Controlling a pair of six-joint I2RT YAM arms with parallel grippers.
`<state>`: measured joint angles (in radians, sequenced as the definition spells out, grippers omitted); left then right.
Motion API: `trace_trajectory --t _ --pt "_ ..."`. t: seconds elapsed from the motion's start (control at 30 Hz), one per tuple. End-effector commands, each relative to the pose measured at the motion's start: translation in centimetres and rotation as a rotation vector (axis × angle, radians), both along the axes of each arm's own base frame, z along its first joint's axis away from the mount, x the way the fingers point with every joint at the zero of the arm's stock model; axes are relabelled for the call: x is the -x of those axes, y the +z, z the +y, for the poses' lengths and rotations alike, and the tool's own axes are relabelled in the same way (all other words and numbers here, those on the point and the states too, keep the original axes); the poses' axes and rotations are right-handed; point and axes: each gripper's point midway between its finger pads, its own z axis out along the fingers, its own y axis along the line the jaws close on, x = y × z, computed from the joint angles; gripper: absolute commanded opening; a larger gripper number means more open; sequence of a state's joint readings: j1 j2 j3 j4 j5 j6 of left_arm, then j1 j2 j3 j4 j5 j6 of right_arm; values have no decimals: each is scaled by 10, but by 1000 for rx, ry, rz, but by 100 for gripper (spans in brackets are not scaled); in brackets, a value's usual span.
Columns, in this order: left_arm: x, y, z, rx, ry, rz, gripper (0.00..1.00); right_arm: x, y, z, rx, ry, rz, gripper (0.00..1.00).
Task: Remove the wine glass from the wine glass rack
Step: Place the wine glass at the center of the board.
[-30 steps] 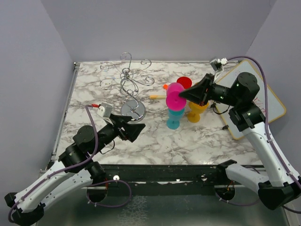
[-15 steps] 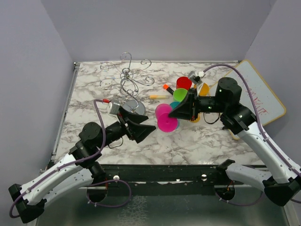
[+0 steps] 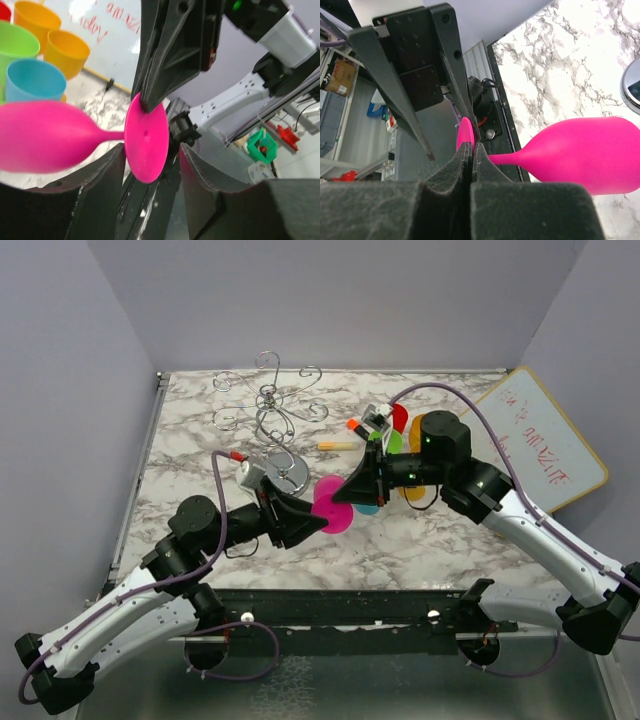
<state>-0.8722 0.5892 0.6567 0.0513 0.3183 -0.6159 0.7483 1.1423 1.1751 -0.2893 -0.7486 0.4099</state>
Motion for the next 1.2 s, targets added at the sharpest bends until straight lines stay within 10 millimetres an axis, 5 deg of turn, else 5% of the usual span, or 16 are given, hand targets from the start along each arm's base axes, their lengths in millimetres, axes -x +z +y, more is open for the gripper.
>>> trace_trajectory --t 0.0,0.13,0.3,0.7,0.77,0.83,0.9,0.97,1.03,1.1,1.17 --pt "13 -32 2 -117 -61 52 44 2 -4 4 -12 15 -12 1" --pt "12 -30 -3 -94 -75 48 24 6 -10 7 -11 35 -7 1" --pt "1 -26 -8 -61 -39 58 21 4 -13 12 -38 33 3 1" --pt "-8 -61 4 -200 47 126 2 -2 -25 12 -51 -18 15 1" --pt "-9 -56 9 -174 69 98 6 -3 -28 12 -43 -17 16 1" --pt "-7 -50 14 -141 78 59 31 -5 -29 11 -35 -31 12 1" --pt "-4 -44 19 -114 85 13 40 -5 -28 10 -35 -39 7 1" --pt "-7 -43 28 -101 130 -2 35 -4 -27 9 -44 -41 4 1" --pt "-8 -42 32 -98 150 -14 17 -2 -25 7 -62 -45 3 1" --pt "-6 -42 30 -99 133 -23 16 0 -27 5 -77 -49 11 1" --pt "-4 -42 27 -96 112 -22 26 1 -24 5 -101 -48 4 1"
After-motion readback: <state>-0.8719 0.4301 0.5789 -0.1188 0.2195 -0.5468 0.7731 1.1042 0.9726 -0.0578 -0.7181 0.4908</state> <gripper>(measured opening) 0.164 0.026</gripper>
